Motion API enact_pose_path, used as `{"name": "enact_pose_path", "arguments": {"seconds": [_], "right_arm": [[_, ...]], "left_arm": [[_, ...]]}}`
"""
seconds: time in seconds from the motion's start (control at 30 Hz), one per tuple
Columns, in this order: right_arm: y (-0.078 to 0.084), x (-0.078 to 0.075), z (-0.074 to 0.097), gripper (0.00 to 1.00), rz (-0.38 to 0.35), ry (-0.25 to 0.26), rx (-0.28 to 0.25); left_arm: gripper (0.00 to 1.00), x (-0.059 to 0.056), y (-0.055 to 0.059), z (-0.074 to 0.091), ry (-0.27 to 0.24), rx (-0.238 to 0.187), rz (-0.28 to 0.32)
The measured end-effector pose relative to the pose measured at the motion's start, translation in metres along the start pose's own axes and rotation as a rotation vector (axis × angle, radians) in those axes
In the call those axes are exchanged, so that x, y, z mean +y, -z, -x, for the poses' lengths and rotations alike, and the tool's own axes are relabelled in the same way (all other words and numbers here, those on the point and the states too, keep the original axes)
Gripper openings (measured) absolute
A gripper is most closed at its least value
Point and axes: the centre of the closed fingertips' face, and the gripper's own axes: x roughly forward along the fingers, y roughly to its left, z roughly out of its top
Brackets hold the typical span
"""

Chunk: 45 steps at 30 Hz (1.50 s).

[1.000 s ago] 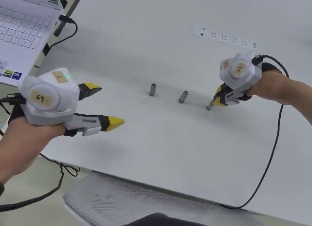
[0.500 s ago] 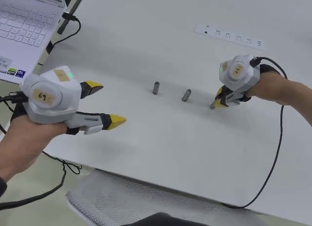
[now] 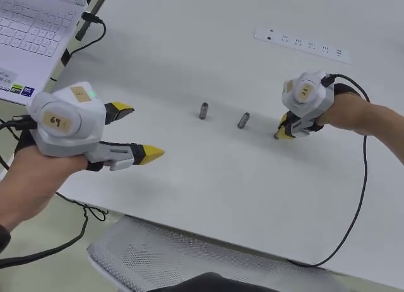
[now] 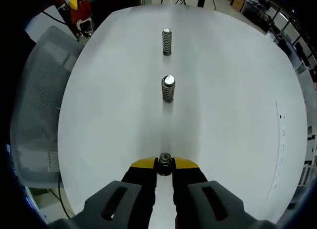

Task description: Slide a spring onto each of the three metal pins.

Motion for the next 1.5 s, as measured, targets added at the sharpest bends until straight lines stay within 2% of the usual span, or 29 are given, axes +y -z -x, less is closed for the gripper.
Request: {"name": "enact_pose_path", "arguments": {"seconds": [0.23,0.57,0.83,1.13,1.2,1.27,1.5], "right_arm": [[0.0,-0.001,0.004,0.14,-0.003,0.004,0.002],[0.001,-0.004,0.014,0.31,-0.036,0.033,-0.017],[0.003,-0.005,0.022,0.33,-0.06,0.053,-0.04],[0.005,-0.006,0.033,0.39,-0.136,0.08,-0.102],[0.005,-0.005,0.036,0.39,-0.162,0.083,-0.124],[0.004,-0.005,0.038,0.41,-0.215,0.085,-0.169],[0.011,-0.002,0.048,0.43,-0.292,0.107,-0.223]], "left_arm": [[0.58,0.002,-0.003,-0.001,0.0,-0.003,-0.003],[0.59,0.002,-0.007,-0.002,0.001,-0.01,-0.006],[0.59,0.001,-0.009,-0.004,0.006,-0.012,-0.01],[0.59,-0.001,-0.011,-0.006,0.013,-0.008,-0.014],[0.59,-0.002,-0.011,-0.007,0.015,-0.009,-0.014],[0.59,-0.002,-0.012,-0.007,0.016,-0.008,-0.014],[0.59,-0.003,-0.011,-0.008,0.019,-0.003,-0.016]]}}
